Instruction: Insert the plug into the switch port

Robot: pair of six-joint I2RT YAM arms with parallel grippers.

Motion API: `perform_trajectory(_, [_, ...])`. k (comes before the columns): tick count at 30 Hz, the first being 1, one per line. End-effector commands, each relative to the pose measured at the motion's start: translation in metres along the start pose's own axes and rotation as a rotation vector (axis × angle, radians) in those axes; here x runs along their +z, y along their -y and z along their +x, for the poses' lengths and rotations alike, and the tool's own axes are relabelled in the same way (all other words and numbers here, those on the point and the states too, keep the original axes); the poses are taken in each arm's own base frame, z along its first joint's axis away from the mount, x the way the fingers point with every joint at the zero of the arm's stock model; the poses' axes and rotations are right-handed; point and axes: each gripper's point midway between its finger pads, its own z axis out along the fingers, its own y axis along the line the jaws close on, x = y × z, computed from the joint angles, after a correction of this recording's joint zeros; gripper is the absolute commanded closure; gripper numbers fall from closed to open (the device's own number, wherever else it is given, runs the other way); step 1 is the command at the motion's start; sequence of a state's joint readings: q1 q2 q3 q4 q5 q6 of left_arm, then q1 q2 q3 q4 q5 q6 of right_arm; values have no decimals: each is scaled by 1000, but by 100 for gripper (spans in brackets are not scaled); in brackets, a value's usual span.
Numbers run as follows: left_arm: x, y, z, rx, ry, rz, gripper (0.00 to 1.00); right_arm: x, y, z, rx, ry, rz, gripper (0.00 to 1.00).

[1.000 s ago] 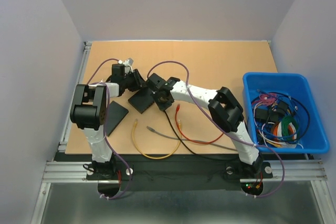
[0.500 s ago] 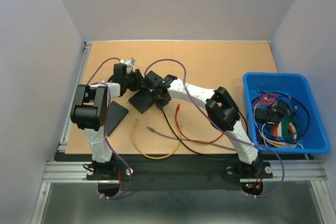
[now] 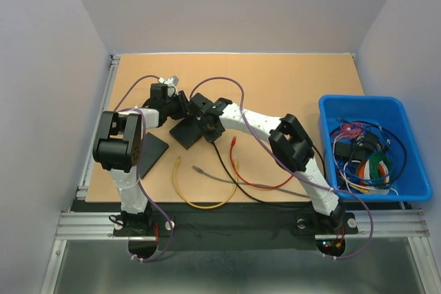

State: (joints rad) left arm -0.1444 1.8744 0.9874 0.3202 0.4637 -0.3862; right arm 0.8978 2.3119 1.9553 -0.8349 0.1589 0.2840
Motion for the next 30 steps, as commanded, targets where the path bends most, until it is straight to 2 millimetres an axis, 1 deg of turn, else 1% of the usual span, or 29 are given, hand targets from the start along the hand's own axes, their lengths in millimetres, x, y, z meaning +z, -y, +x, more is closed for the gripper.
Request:
perform_trajectory(1, [-8, 4, 15, 27, -41, -22, 56, -7, 1, -22, 15, 59, 26, 100])
perform_trajectory(5, [-8, 8, 17, 43, -44, -17, 57, -7, 2, -28, 18, 68, 39, 100])
perform_trajectory(6, [-7, 9, 18, 45, -48, -16, 57, -8, 0, -32, 23, 77, 32, 100])
perform_trajectory(10, [-7, 12, 17, 53, -47, -12, 57, -8, -2, -37, 23, 78, 26, 100])
perform_trajectory(12, [-7, 12, 17, 57, -45, -11, 57, -5, -1, -35, 21, 66, 38, 100])
perform_trajectory(13, [-7, 13, 17, 61, -44, -13, 57, -7, -1, -39, 17, 77, 41, 100])
perform_trajectory(14, [-7, 14, 18, 64, -48, -14, 57, -2, 0, -36, 12, 63, 50, 100])
perform_trajectory(17, [-6, 15, 21, 81, -56, -11, 57, -2, 0, -35, -1, 58, 62, 100])
perform_trajectory(21, [-3, 18, 24, 105, -64, -6, 57, -11, -6, -46, -24, 98, 64, 99])
perform_trajectory(23, [-3, 18, 26, 115, -69, -5, 57, -15, -6, -51, -28, 116, 63, 100])
perform_trajectory(27, [1, 15, 35, 122, -92, -5, 57, -25, -10, -61, -38, 162, 37, 100])
perform_trajectory(30, [3, 14, 40, 126, -107, -4, 57, -27, -10, -66, -39, 190, 36, 100])
